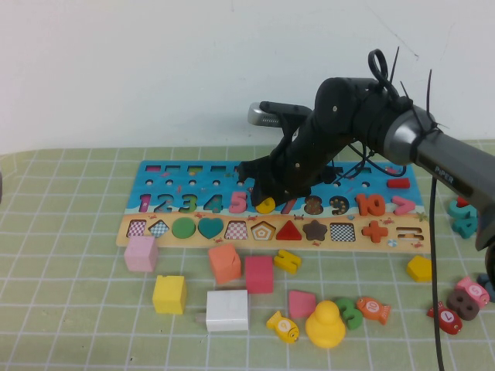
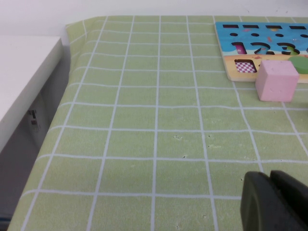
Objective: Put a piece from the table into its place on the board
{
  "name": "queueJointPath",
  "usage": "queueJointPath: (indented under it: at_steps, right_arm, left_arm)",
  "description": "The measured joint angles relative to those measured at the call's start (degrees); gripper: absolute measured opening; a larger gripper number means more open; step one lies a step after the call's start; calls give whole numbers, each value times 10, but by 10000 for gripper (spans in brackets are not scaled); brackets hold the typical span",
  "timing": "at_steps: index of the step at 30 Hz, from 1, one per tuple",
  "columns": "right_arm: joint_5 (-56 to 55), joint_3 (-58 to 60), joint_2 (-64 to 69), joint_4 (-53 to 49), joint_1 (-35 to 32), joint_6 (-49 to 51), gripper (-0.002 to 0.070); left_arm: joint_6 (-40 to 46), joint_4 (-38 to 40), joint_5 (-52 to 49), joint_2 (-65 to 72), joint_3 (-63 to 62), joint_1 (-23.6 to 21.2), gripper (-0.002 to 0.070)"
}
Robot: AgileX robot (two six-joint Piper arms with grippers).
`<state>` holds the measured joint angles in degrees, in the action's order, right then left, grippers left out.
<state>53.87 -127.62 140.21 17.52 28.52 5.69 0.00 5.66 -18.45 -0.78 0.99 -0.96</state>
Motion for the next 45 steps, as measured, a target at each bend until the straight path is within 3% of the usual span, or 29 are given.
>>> queueJointPath:
  at_steps: [5,12,20,23,27,29,34,39,45]
  right_arm:
    - [0,0,0,0,0,4,288]
    - [0,0,0,0,0,16,363]
    - [4,-10,0,0,0,26,372]
    - [16,-30,0,3,0,31,313]
    - [86,-90,0,-1,0,12,92]
    - [130,-127,0,-22,0,-3,49]
    - [169,-193,-28,-151,15,-20,16]
    - [171,-199,-114,-294,73,-30,13]
    - [171,-203,-218,-352,127,-44,12]
  left_arm:
    - [0,0,0,0,0,0,-2]
    - [0,0,0,0,0,0,-2]
    - [0,0,0,0,0,0,-2]
    - [0,0,0,0,0,0,-2]
    - [0,0,0,0,0,0,-2]
    - [0,0,0,0,0,0,-2]
    - [0,0,0,0,0,0,-2]
    - [0,0,0,0,0,0,-2]
    - [0,0,0,0,0,0,-2]
